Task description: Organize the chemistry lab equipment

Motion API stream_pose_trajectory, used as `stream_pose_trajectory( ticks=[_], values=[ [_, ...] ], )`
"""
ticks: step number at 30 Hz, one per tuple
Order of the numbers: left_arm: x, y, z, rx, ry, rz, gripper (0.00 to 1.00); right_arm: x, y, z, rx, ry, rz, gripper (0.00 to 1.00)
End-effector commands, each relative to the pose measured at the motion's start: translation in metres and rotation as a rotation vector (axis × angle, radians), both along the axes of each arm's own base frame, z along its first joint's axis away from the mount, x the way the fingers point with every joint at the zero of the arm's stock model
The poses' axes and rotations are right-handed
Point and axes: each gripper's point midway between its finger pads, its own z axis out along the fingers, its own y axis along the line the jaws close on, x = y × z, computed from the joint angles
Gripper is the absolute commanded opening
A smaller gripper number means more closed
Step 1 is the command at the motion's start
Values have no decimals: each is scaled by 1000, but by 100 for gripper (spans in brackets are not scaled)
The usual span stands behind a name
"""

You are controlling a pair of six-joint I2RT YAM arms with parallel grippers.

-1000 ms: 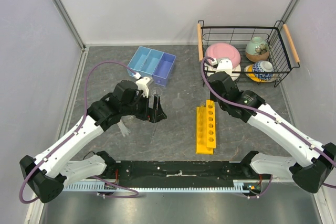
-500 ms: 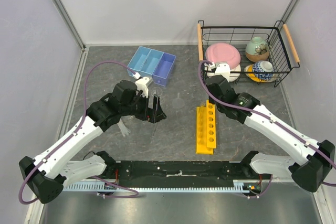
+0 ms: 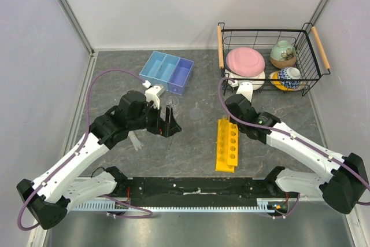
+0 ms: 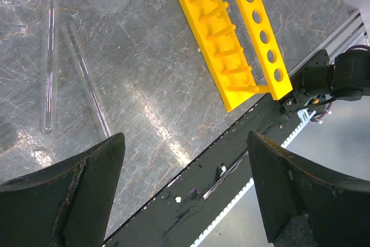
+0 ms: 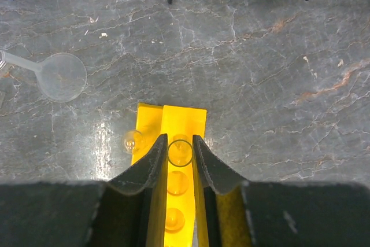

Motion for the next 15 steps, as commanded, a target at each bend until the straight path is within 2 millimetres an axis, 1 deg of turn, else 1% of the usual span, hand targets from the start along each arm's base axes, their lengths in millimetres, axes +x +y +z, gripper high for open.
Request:
stream_pose_trajectory(
  ticks=[1,5,6,15],
  values=[
    [0,5,6,-12,-69,-8,93,4,9,7,96,-51,-13,22],
    [-1,7,6,-20,-85,-4,93,2,10,0,108,-46,-17,22],
    [-2,7,6,-22,-88,-8,93,3,10,2,119,-54,-18,22],
    [-5,9,5,-15,-112,-27,93,3,11,-5,111,-36,-23,22]
  ],
)
